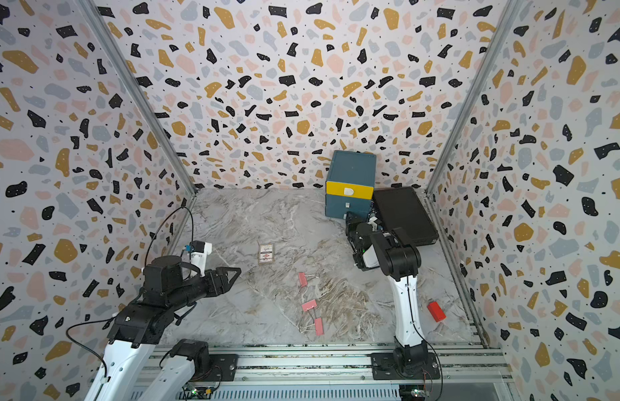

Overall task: Put the binder clips in the drawer according to color
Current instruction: Open the drawer in the storage box.

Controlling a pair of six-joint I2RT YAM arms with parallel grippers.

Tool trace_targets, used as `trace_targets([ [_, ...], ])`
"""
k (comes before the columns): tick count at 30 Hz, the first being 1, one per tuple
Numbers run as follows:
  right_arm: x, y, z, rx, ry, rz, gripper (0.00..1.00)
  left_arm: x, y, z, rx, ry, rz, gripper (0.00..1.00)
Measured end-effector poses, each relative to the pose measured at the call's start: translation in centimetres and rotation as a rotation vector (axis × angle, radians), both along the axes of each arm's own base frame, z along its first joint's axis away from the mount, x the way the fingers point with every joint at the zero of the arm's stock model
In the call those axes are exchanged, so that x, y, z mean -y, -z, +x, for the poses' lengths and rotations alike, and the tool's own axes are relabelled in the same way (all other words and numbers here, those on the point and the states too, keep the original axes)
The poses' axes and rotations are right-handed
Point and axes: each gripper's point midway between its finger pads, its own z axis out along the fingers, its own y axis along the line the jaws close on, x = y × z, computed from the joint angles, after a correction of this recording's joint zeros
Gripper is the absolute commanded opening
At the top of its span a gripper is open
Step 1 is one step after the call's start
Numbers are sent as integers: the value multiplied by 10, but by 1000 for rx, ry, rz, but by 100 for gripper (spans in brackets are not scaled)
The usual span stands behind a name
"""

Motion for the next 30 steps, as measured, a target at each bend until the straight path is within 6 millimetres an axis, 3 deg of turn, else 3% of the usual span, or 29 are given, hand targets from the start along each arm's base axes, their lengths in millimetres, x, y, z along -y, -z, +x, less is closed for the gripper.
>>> trace_targets([
  [8, -5, 2, 8, 13, -28, 22, 40, 3, -2, -2, 3, 18, -13, 65],
  [17, -11, -1, 11, 16, -42, 23, 18, 4, -2, -3, 3, 27, -17, 65],
  [24, -9, 4, 11, -4, -35, 17, 14, 5, -2, -3, 3, 29, -18, 64],
  [30, -8, 5, 11, -8, -28, 10, 0, 6, -3, -4, 2, 34, -21, 64],
])
